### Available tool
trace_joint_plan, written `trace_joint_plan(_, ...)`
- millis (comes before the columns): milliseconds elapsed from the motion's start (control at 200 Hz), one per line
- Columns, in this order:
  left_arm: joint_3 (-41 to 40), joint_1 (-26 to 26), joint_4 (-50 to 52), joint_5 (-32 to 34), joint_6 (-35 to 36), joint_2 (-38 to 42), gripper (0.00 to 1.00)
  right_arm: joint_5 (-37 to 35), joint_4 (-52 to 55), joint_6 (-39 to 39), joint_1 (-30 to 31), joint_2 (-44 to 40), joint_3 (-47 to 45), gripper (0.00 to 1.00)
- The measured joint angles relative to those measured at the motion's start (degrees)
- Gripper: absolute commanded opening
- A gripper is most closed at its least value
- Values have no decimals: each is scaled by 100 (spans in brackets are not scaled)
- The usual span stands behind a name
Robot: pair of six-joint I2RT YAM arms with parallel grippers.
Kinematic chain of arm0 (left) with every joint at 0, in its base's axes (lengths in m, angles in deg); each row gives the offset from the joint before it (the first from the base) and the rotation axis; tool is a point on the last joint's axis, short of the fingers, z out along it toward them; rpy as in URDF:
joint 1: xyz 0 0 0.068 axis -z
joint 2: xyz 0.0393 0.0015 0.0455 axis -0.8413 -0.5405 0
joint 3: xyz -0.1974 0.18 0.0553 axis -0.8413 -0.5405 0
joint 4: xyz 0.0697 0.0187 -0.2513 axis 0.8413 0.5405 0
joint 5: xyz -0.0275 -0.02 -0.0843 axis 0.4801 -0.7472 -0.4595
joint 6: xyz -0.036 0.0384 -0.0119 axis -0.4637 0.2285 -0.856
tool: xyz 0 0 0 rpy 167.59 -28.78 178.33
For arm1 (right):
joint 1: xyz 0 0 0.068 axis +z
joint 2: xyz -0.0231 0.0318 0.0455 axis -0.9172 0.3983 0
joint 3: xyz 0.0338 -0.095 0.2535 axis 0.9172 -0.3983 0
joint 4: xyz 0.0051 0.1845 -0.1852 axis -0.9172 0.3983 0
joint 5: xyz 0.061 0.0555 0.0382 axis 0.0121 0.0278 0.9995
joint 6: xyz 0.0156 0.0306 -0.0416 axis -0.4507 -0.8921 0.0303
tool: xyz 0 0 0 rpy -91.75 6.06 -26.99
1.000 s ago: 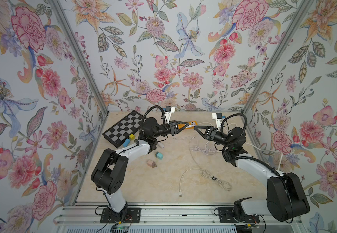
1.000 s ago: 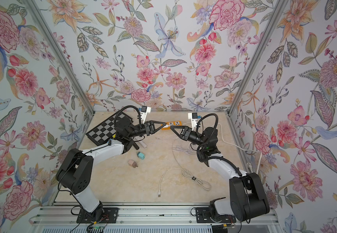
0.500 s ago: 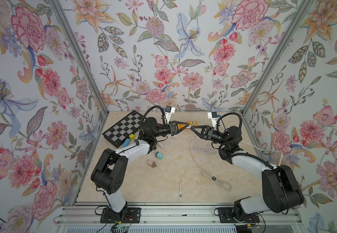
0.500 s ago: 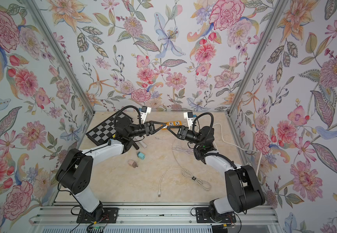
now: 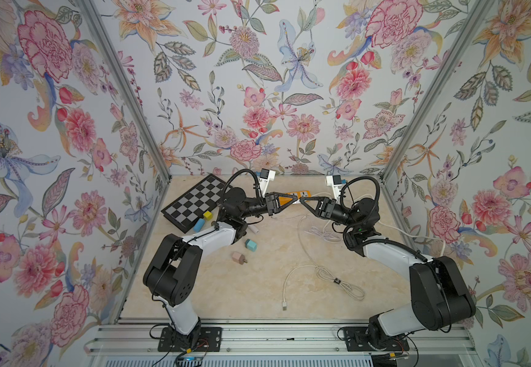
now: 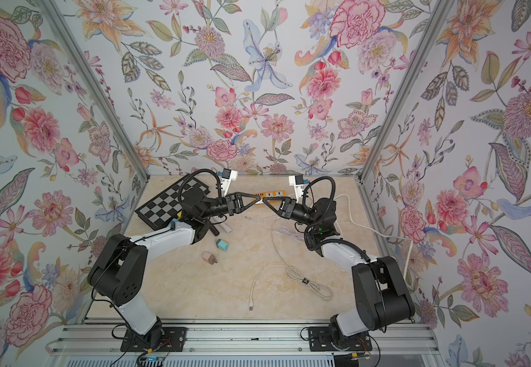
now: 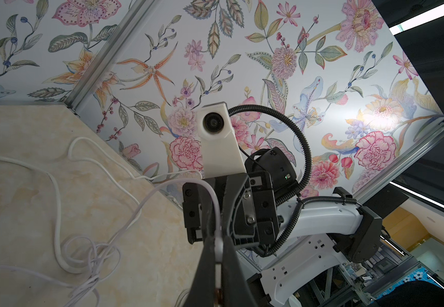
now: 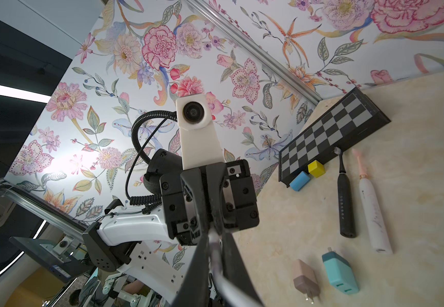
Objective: Charge the electric toothbrush
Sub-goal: Pick up the charging cable from the center of the board.
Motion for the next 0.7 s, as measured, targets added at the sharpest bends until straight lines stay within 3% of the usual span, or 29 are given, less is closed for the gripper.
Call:
trace_joint_plan(50,0,0,50,13,31,13,0,4,-28,22,0,-2,0,2)
trace_joint_plan(75,0,0,101,20,74,31,5,2,-28,42,0,-2,0,2)
trace_joint_plan(150,13,0,455,59,382,129,33,-20,35,66,-2,-15,0,1)
trace_joint_plan(185,35,0,756,125,616,197,40,-50,76,81,-2,-35,0,1)
trace_joint_plan(300,249,2,2326,796,1773,564,45,-273,334,175,-85,-264,-35,2)
trace_joint_plan(470,426,4,4579,3464,3534,1685,45,-846,859,483,-448,-988,-356,3)
trace_joint_plan(605,-39,-2,5237,5121,4658,2417,49,-1279,1530,1047,-457,-1523,-391,4)
trace_joint_plan(701,-699,-13,5412,5469,5547,2811,55,-1392,1843,1368,-420,-1633,-391,5)
